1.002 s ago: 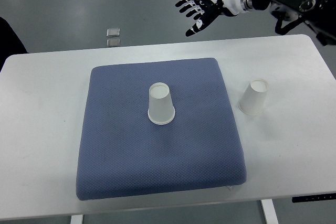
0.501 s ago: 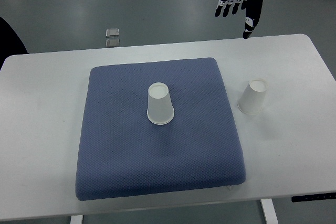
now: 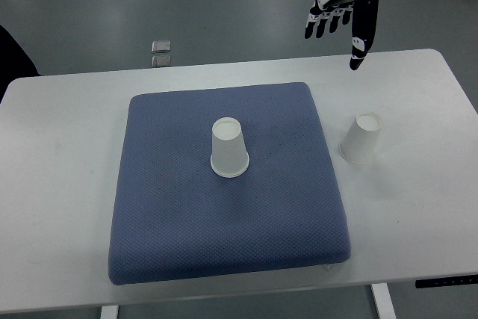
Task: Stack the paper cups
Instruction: 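Move the right hand over the white paper cup beside the pad, then lower the right hand and close its fingers around the cup's base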
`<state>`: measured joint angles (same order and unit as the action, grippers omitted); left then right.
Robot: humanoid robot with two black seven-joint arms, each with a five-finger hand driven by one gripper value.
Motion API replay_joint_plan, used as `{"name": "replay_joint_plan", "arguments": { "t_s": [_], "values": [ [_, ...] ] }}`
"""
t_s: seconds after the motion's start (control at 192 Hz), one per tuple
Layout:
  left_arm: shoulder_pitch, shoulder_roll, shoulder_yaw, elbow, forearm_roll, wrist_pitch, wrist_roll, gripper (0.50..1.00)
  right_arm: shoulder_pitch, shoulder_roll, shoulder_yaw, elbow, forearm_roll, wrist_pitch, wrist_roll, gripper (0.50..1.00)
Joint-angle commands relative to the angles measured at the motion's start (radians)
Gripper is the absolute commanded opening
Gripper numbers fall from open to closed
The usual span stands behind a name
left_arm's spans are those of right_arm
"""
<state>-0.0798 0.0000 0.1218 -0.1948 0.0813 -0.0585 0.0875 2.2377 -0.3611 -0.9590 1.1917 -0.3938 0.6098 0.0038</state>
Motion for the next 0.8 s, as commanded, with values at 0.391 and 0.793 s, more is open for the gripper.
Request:
{"name": "replay_joint_plan", "arguments": {
  "t_s": [0.391, 0.793],
  "values": [
    [0.0, 0.0, -0.001, -0.002, 0.0, 0.0, 0.0, 1.0, -0.339, 0.016, -0.021, -0.17, -0.025, -0.211, -0.01, 0.913],
    [0.0, 0.0, -0.001, -0.003, 0.0, 0.0, 0.0, 1.0, -0.509, 0.019, -0.024, -0.228, -0.004, -0.291, -0.057, 0.909]
  ]
}}
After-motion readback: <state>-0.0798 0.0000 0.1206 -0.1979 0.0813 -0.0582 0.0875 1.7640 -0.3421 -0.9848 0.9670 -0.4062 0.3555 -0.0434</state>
